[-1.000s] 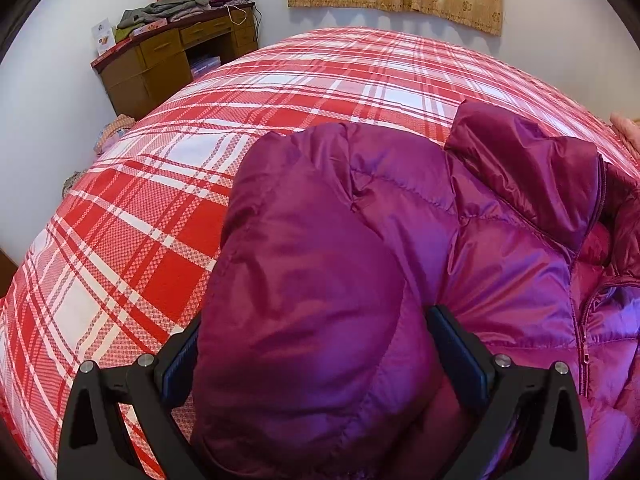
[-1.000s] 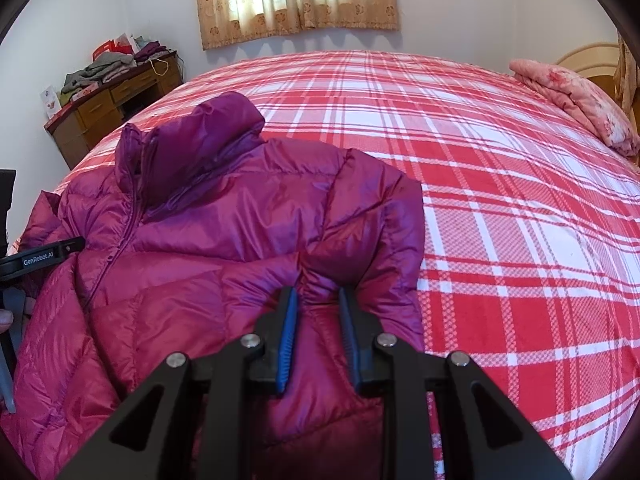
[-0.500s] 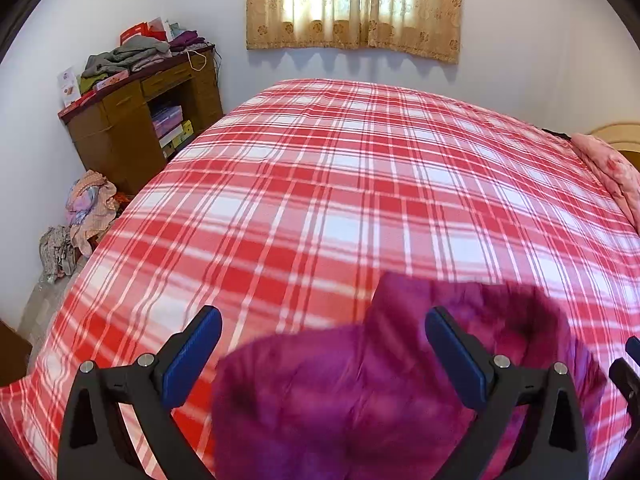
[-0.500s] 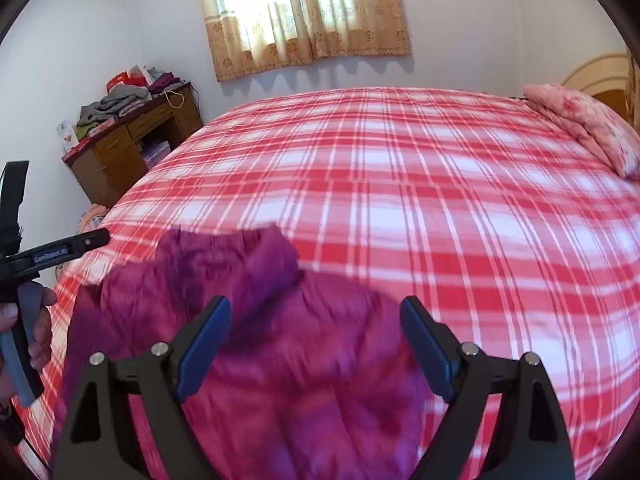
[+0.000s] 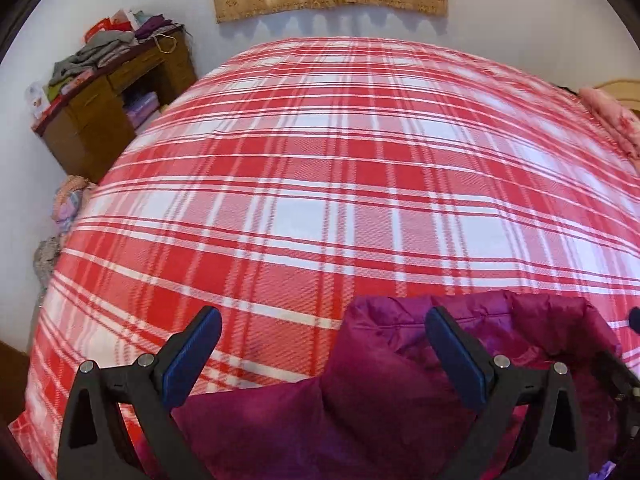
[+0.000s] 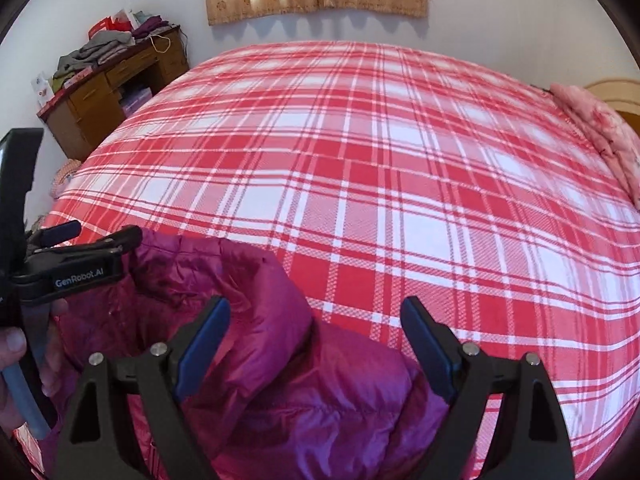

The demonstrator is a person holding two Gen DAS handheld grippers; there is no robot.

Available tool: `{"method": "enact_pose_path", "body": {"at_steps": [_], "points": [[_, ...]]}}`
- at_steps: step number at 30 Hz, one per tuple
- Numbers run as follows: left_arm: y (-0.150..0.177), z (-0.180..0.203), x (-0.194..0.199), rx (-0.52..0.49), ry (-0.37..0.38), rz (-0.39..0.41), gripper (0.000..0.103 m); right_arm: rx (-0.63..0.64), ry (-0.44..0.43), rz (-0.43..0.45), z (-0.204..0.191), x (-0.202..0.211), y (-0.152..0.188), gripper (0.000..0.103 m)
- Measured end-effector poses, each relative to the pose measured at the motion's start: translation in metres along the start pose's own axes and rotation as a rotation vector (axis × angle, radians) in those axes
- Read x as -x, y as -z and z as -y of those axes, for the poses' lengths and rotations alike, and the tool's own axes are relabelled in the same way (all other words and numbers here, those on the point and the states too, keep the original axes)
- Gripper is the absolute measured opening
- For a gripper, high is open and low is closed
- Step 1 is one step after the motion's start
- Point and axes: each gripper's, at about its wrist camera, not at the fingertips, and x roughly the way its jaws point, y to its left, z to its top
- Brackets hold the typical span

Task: Fold large clothes
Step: 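Grasp the jacket hem with the left gripper while the right gripper grasps the hem too, then fold the held hem up toward the collar with both grippers and release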

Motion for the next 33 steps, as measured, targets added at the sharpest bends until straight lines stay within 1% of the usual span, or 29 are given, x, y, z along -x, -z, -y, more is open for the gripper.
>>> {"method": "enact_pose_path", "body": {"at_steps": [1, 2, 3, 4, 5, 6, 7, 8, 9, 10, 11, 14, 17, 19, 22, 25, 28, 31, 32, 33], "points": [[0.000, 0.001, -0.001, -0.006, 0.011, 0.001, 0.102, 0.007, 0.002, -0.010, 0.000, -0.004, 0.001, 0.086], [0.001, 0.002, -0.001, -0.014, 0.024, 0.004, 0.102, 0.013, 0.001, -0.018, -0.001, -0.006, 0.001, 0.082], [0.005, 0.004, 0.000, -0.029, 0.047, 0.013, 0.102, 0.016, -0.002, -0.028, -0.002, -0.008, 0.002, 0.073], [0.007, 0.006, 0.000, -0.039, 0.059, 0.011, 0.101, 0.018, -0.010, -0.038, -0.002, -0.010, 0.004, 0.067], [0.010, 0.007, -0.001, -0.053, 0.067, 0.007, 0.083, 0.024, -0.021, -0.049, -0.002, -0.011, 0.006, 0.052], [0.013, 0.007, -0.001, -0.070, 0.087, 0.004, 0.070, 0.030, -0.025, -0.056, -0.003, -0.011, 0.007, 0.038], [0.015, 0.007, -0.001, -0.085, 0.118, -0.011, 0.034, 0.045, -0.027, -0.055, -0.005, -0.009, 0.009, 0.031], [0.017, 0.006, 0.000, -0.091, 0.148, -0.031, 0.020, 0.068, -0.020, -0.042, -0.006, -0.004, 0.012, 0.018], [0.021, 0.002, 0.008, -0.090, 0.167, -0.015, 0.019, 0.086, -0.015, -0.031, -0.008, 0.000, 0.015, 0.016], [0.024, 0.000, 0.017, -0.100, 0.172, 0.019, 0.013, 0.098, -0.015, -0.020, -0.009, 0.005, 0.018, 0.015], [0.028, -0.001, 0.031, -0.133, 0.170, 0.064, 0.012, 0.107, -0.018, -0.006, -0.009, 0.011, 0.022, 0.014], [0.044, -0.007, 0.061, -0.184, 0.188, 0.146, 0.011, 0.124, -0.018, 0.037, -0.008, 0.026, 0.035, 0.012], [0.066, -0.014, 0.075, -0.203, 0.214, 0.179, 0.010, 0.144, -0.009, 0.060, -0.007, 0.030, 0.049, 0.011], [0.084, -0.015, 0.078, -0.216, 0.215, 0.204, 0.010, 0.159, -0.006, 0.082, -0.008, 0.031, 0.060, 0.010], [0.107, -0.015, 0.071, -0.232, 0.199, 0.203, 0.009, 0.168, 0.006, 0.104, -0.007, 0.031, 0.072, 0.010], [0.122, -0.013, 0.055, -0.254, 0.169, 0.185, 0.009, 0.215, 0.045, 0.102, -0.009, 0.025, 0.083, 0.009], [0.123, -0.016, 0.052, -0.236, 0.179, 0.185, 0.009, 0.243, 0.065, 0.076, -0.008, 0.014, 0.091, 0.009], [0.121, -0.018, 0.059, -0.214, 0.184, 0.188, 0.011, 0.252, 0.076, 0.069, -0.008, 0.009, 0.093, 0.009], [0.122, -0.020, 0.064, -0.212, 0.187, 0.195, 0.011, 0.255, 0.079, 0.068, -0.009, 0.009, 0.094, 0.009], [0.122, -0.023, 0.074, -0.202, 0.194, 0.220, 0.013, 0.260, 0.083, 0.068, -0.009, 0.008, 0.094, 0.009]]}}
